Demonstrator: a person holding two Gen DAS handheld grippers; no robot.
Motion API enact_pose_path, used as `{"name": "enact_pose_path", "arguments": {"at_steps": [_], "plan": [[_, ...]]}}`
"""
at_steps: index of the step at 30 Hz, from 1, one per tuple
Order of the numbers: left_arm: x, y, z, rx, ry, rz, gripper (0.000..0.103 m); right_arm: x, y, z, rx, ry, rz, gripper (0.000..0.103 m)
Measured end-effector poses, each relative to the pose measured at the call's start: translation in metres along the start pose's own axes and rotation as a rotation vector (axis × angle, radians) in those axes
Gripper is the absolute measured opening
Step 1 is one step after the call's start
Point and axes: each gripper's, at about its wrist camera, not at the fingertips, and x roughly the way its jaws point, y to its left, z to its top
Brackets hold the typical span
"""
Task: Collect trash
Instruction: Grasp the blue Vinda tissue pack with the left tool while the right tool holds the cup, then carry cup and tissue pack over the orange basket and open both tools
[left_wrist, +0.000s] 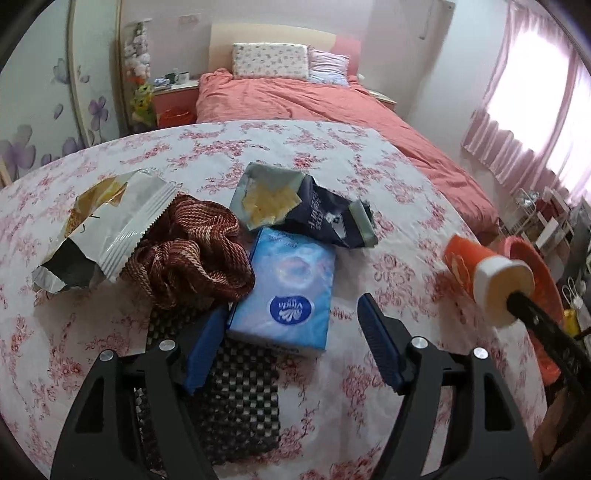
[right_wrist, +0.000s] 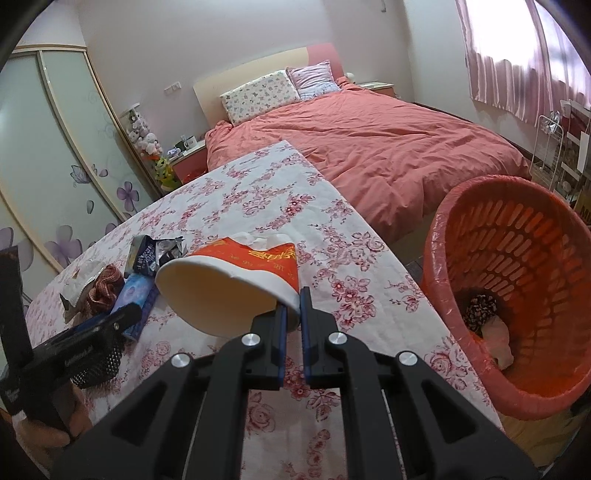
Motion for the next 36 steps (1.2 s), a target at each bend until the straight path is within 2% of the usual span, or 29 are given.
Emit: {"name": "enact_pose_path", "arguments": {"at_steps": [7,10,11,12,26,36], "plan": [[0.017,-0.018,0.001,0.067,0.020,0.111,0.071,-0.001,-0.008,0.000,0.012,-0.001,0.005,0.007],[0.017,-0.021,0.001,0.073,0.018,0.126,0.062,-0.001,-0.010,0.000,0.015,-0.001,0.005,0.007],[0.016,-0.021,0.002,0.066,0.019,0.118,0.055,-0.002,-0.011,0.000,0.017,-0.001,0.004,0.007],[0.014,-0.020,0.002,0.059,0.019,0.099,0.054,-0.003,-0.011,0.000,0.018,-0.002,0.003,0.007],[-0.033,-0.032,-0.004,0.055,-0.107,-0.004,0.053,-0.021,-0.027,-0.001,0.047,-0.024,0.007,0.007],[-0.063,-0.066,-0.003,0.095,-0.160,-0.066,0.053,-0.059,-0.044,0.007,0.082,-0.103,0.030,0.007]]}}
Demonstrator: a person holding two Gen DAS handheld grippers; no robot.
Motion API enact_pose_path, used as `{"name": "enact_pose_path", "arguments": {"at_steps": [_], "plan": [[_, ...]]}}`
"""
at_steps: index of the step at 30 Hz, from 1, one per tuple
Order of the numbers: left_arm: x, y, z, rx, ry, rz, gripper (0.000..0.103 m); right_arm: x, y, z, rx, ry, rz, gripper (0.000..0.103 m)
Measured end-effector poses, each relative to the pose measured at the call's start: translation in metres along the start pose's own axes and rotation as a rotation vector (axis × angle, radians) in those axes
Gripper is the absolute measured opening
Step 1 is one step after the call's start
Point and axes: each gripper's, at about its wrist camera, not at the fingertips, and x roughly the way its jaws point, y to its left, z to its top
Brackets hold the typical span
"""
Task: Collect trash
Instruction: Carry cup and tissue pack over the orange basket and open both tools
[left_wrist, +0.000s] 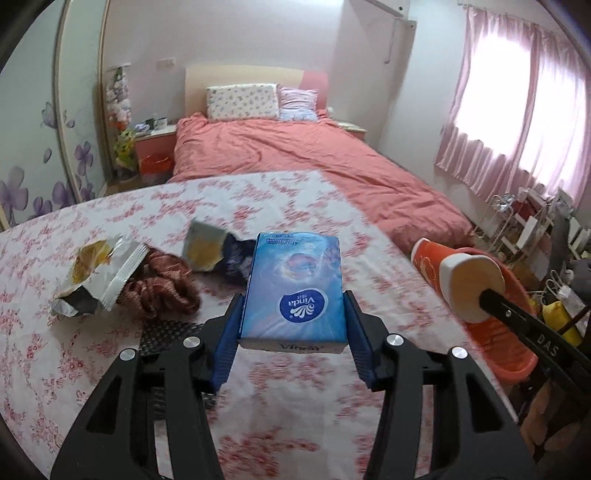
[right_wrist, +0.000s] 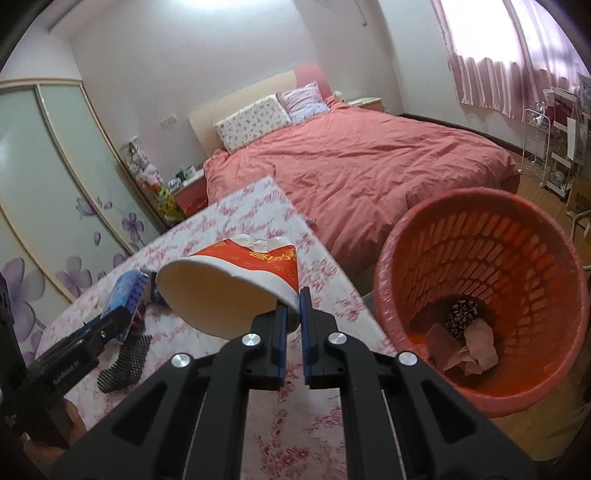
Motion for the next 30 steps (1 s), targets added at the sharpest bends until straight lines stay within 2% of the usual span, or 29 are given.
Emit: {"name": "enact_pose_path", "arguments": {"at_steps": [9,17,24,30], "plan": [[-0.012,-0.046,0.010,0.044,-0.039,-0.087,0.053,-0.046,-0.042,0.017,0.085,-0.103,-0.019,0.007],[-0.002,-0.102,0.015,0.094,-0.043,-0.189,0.053,-0.078,-0.106,0.030,0.184,-0.182,-0.092,0.007],[0.012,-0.156,0.013,0.160,-0.041,-0.269,0.053,-0.097,-0.159,0.036,0.258,-0.235,-0.147,0.007],[0.022,-0.189,0.010,0.192,-0.026,-0.315,0.053,-0.097,-0.189,0.039,0.303,-0.240,-0.148,0.007]]}}
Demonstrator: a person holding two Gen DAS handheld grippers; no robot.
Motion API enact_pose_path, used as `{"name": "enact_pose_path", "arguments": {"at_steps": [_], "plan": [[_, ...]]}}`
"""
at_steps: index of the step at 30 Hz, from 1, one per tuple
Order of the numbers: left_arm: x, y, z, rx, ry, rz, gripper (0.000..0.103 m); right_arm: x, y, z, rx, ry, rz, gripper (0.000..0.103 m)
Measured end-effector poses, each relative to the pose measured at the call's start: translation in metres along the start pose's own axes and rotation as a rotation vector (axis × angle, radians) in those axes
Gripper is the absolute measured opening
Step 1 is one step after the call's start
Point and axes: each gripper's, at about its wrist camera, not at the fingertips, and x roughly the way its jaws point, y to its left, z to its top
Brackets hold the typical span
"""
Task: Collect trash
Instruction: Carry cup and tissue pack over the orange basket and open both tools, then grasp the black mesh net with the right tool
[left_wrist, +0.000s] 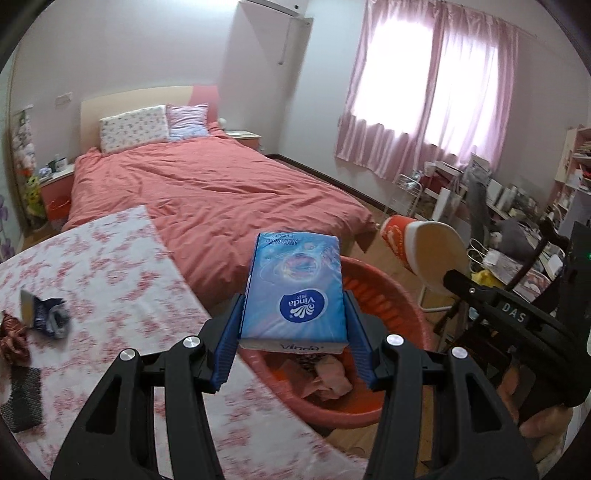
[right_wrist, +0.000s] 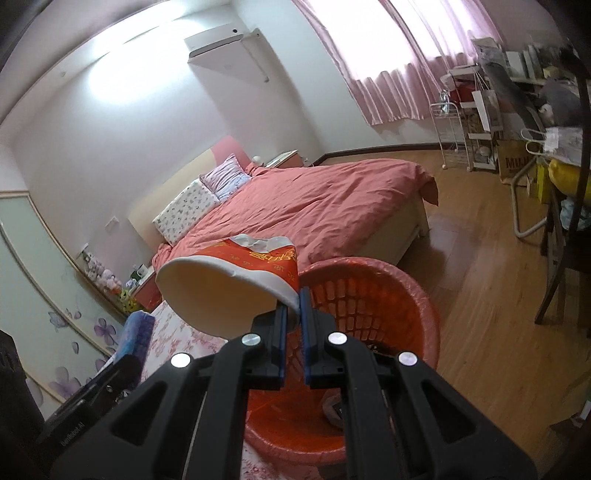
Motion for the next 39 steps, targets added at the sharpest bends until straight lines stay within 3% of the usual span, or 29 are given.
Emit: {"name": "enact_pose_path", "arguments": {"at_steps": [5,9,13,19,27,39], "plan": [[0.020,-0.017,-0.005,0.024,0.039,-0.012,0.053,0.012,-0.012,0.002,0.014,0.036,0.003,0.011],[0.040,-0.024,-0.015,0.049,0.090,0.008,0.062,0.031,-0.024,-0.001,0.030,0.090,-0.011,0.024],[0.049,-0.015,-0.025,0.044,0.133,0.053,0.063,0.036,-0.031,-0.006,0.029,0.105,-0.030,0.036],[0.036,0.004,-0.027,0.013,0.135,0.109,0.064,0.033,-0.027,-0.009,0.008,0.101,-0.042,0.036],[0.005,0.043,-0.036,0.002,0.121,0.214,0.067,0.027,0.017,-0.019,-0.099,0.105,-0.022,0.036],[-0.062,0.142,-0.062,-0.133,0.104,0.365,0.068,0.028,0.125,-0.068,-0.297,0.188,0.090,0.036]]}}
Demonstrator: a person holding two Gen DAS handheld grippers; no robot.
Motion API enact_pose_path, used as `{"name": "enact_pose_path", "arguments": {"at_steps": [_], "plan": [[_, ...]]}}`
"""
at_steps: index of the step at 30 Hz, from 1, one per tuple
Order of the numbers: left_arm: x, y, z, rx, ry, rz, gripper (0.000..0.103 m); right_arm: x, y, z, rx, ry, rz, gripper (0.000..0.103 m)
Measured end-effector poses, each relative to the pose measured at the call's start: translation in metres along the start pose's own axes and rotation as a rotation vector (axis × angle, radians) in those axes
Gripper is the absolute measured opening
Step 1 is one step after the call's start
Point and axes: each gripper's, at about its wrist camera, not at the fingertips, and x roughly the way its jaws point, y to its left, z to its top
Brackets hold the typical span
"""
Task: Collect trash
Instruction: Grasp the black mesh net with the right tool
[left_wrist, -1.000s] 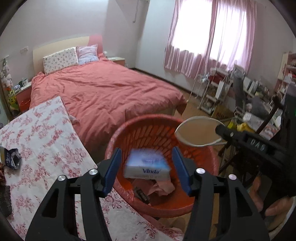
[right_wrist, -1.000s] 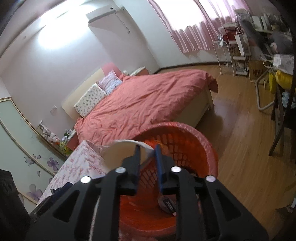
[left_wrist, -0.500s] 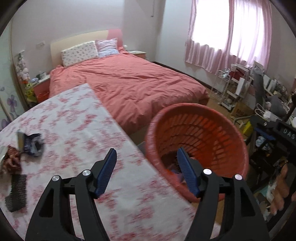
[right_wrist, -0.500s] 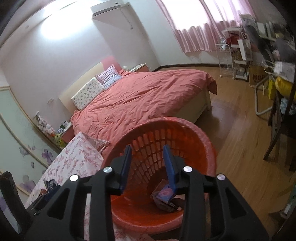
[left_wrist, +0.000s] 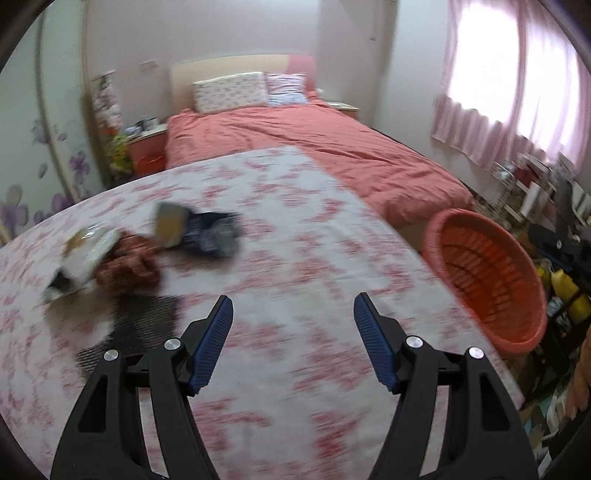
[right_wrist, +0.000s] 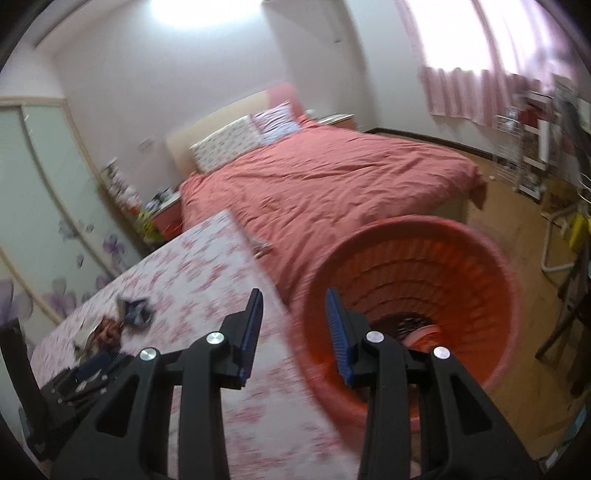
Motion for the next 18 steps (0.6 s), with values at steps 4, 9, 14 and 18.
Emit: {"name": "enact_pose_path", "arguments": {"at_steps": [4,9,14,18], "plan": [[-0.016,0.054,-0.011,-0.059,-0.015,0.085,0.068,0.012,0.055,-0.017,-0.086,0.054,0.073,0.036],[-0.033,0.126,-0.025,-0.151,-0.012,0.195,0.068,0.029,0.140,-0.048,-0.211,0.136,0.194,0.036],[-0.044,0.178,-0.035,-0.234,-0.009,0.263,0.068,0.046,0.216,-0.082,-0.324,0.220,0.294,0.036],[-0.052,0.211,-0.043,-0.286,-0.010,0.293,0.069,0.058,0.263,-0.108,-0.416,0.262,0.317,0.039]]}}
